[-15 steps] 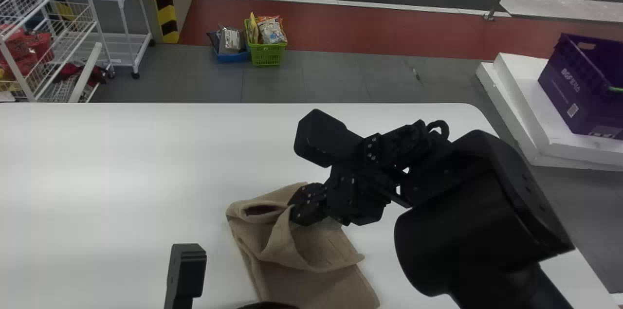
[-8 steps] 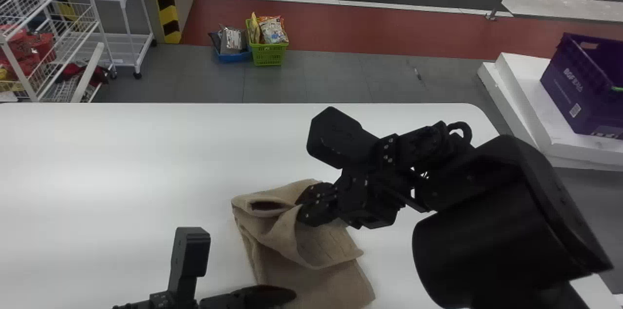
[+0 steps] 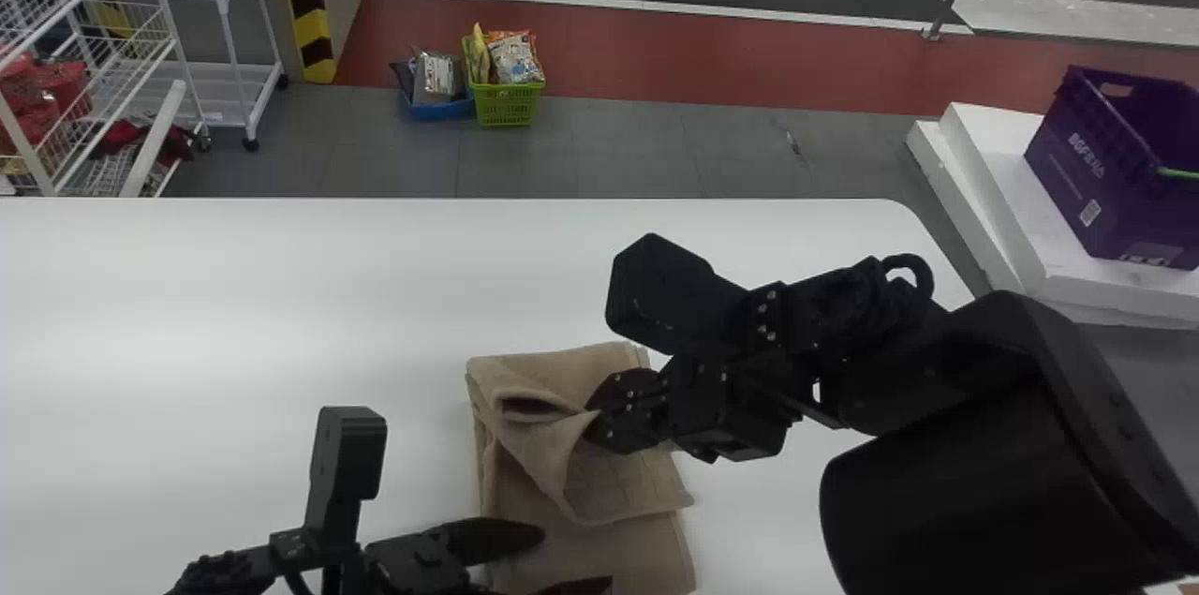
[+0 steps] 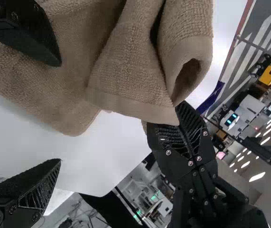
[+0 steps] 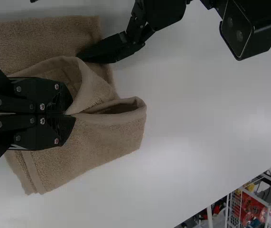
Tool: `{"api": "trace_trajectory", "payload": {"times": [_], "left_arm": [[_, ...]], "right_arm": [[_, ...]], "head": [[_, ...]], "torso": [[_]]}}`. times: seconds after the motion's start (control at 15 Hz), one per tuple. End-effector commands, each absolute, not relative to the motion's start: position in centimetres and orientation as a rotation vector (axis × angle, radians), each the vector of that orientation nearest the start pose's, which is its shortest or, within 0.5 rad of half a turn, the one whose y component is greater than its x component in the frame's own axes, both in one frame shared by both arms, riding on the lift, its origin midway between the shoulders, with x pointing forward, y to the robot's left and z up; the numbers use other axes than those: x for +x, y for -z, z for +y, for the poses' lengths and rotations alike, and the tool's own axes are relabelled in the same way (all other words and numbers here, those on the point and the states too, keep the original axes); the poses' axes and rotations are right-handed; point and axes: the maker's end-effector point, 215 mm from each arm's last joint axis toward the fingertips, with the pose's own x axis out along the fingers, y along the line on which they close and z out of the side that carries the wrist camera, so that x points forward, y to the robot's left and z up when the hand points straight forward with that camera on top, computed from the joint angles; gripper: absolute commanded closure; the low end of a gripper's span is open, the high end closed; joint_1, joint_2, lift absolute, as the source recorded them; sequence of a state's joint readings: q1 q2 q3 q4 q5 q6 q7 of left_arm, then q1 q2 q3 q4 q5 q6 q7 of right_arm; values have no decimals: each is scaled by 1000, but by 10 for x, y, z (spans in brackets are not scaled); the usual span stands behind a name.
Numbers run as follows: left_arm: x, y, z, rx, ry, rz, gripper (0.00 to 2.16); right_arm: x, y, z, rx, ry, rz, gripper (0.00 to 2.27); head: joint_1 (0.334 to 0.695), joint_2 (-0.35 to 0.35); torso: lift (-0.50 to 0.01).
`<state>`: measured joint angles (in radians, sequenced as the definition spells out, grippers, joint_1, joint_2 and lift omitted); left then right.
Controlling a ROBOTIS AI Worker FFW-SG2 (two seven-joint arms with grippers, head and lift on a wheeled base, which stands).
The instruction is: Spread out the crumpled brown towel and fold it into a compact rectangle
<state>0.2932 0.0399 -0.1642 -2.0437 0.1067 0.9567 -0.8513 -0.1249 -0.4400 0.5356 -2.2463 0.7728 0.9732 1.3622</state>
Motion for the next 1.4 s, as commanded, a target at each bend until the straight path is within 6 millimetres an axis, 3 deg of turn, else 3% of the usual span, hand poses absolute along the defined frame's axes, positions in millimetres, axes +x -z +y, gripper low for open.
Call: {"api": "trace_trajectory", "payload": {"times": [0.0, 0.27, 0.6, 1.0, 1.33], "left_arm": [[332, 436, -18, -374, 1029, 735, 100], [330, 437, -20, -372, 1029, 738, 100], [330, 440, -21, -365, 1020, 745, 100], [330, 440, -22, -364, 1022, 745, 100], [330, 441, -24, -365, 1026, 747, 100]], "right_arm": [[401, 354, -81, -819, -1116, 673, 1389], [394, 352, -79, -834, -1130, 660, 1389], [377, 364, -81, -860, -1154, 680, 1389], [354, 396, -109, -928, -1137, 768, 1389], [342, 409, -103, -931, -1164, 788, 1389]], "head": [[695, -157], [695, -154], [695, -162], [695, -186], [695, -219]], "torso": [[-127], [-127], [-127], [-127], [-127]]}}
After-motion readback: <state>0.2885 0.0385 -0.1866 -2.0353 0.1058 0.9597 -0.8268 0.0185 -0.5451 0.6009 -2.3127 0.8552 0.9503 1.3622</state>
